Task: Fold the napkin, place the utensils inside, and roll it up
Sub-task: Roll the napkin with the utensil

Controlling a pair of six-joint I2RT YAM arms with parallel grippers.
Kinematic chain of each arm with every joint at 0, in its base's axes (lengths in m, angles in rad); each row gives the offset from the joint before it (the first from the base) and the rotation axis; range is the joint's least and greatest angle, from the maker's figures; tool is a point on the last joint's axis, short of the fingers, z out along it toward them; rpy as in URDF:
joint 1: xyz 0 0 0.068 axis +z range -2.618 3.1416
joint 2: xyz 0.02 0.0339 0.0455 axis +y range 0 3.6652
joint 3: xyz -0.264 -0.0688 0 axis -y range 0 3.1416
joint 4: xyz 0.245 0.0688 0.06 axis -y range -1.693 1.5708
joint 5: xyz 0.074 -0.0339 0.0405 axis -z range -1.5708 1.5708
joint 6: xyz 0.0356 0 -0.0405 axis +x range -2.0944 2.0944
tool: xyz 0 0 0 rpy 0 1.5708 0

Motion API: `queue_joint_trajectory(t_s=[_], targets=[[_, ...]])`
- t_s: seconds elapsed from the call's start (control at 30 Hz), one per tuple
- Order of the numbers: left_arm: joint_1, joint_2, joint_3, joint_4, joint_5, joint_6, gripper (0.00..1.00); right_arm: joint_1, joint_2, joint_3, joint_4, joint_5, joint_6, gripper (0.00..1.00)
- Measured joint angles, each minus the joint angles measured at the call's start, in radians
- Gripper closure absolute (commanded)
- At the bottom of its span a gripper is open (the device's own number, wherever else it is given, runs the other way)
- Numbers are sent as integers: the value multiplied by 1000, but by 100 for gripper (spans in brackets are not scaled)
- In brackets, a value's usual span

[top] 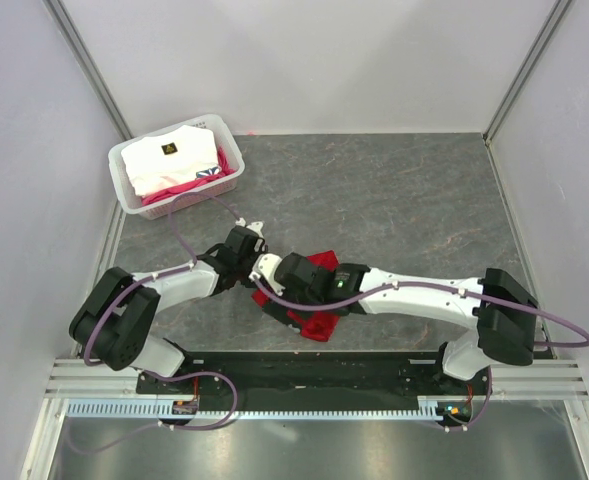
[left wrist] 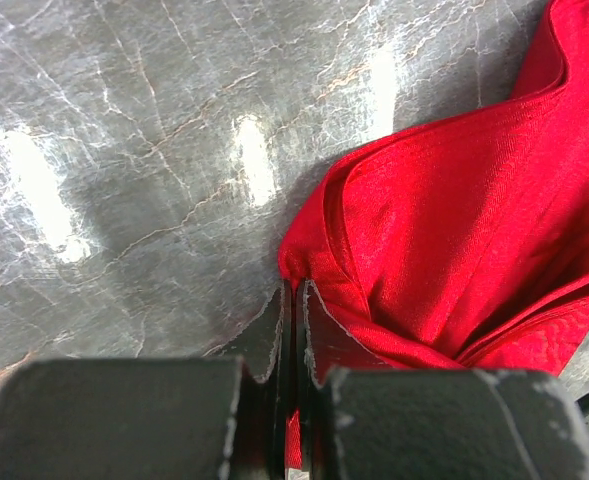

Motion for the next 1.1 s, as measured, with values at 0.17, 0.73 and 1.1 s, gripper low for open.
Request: queue_joint_trajectory(t_s=[0.17, 0.73, 1.1], targets=[[2, 7, 10, -14, 10, -10, 98, 103, 22, -37, 114, 162, -8, 14], [20, 13, 15, -37, 71, -33, 98, 134, 144, -169, 327, 228, -16, 23], [24, 13, 15, -44, 82, -33, 98, 98, 179, -188, 380, 138, 27, 57]])
